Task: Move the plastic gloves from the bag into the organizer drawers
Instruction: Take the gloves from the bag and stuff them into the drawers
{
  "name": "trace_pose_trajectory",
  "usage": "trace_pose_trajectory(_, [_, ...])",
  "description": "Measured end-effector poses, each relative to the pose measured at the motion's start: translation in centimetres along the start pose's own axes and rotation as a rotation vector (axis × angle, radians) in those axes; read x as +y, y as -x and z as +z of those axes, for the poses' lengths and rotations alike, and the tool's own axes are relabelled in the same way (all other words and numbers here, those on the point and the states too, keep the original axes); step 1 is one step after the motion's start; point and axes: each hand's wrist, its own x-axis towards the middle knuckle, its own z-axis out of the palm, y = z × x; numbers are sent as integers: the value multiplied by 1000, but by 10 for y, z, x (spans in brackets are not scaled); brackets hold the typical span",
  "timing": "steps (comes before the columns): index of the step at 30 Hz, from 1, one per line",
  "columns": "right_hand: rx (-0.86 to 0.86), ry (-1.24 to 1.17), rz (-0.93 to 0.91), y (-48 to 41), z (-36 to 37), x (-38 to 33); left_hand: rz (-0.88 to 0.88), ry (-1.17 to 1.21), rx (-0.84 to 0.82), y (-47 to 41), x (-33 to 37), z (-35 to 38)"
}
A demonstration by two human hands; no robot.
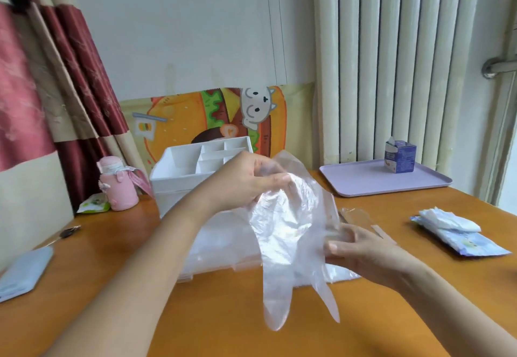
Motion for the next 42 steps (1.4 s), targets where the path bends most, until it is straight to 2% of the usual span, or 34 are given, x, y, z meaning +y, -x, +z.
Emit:
trace_pose_trajectory(2, [40, 20, 19, -7, 14, -2, -28, -32, 79, 6, -7, -15])
trace_pose_trajectory(7, [271, -162, -6, -34, 33, -27, -128, -62, 332, 25, -48, -43])
trace_pose_trajectory(11, [415, -10, 76, -65, 43, -44, -290, -69, 516, 39, -88, -45])
trace_pose_trajectory(14, [551, 174, 105, -90, 51, -46, -383, -221, 581, 46, -113, -46])
trace_pose_trajectory(20, [687, 845, 130, -130, 71, -34, -528, -497, 543, 60, -135, -50])
trace_pose_trajectory(26, [828, 1237, 172, -136, 90, -35, -621, -655, 434, 45, -144, -39])
trace_pose_trajectory(28, [877, 1389, 101, -128, 98, -38, -641, -680, 403, 42, -146, -35])
trace_pose_trajectory(29, [890, 1390, 23, -125, 104, -40, -653, -692, 389, 41, -146, -34])
trace_pose_trajectory(31, [818, 1272, -78, -121, 117, -46, -676, -717, 359, 42, -147, -32])
trace_pose_trajectory(32, [733, 1239, -65, -122, 122, -47, -689, -727, 343, 43, -147, -31])
trace_pose_trajectory(36, [267, 1220, 281, -150, 140, -41, -754, -783, 290, 45, -144, -36])
trace_pose_trajectory(38, [151, 1224, 434, -164, 141, -34, -787, -813, 269, 45, -141, -39])
trace_pose_trajectory(42, [-3, 1285, 533, -175, 143, -29, -793, -877, 194, 44, -139, -39])
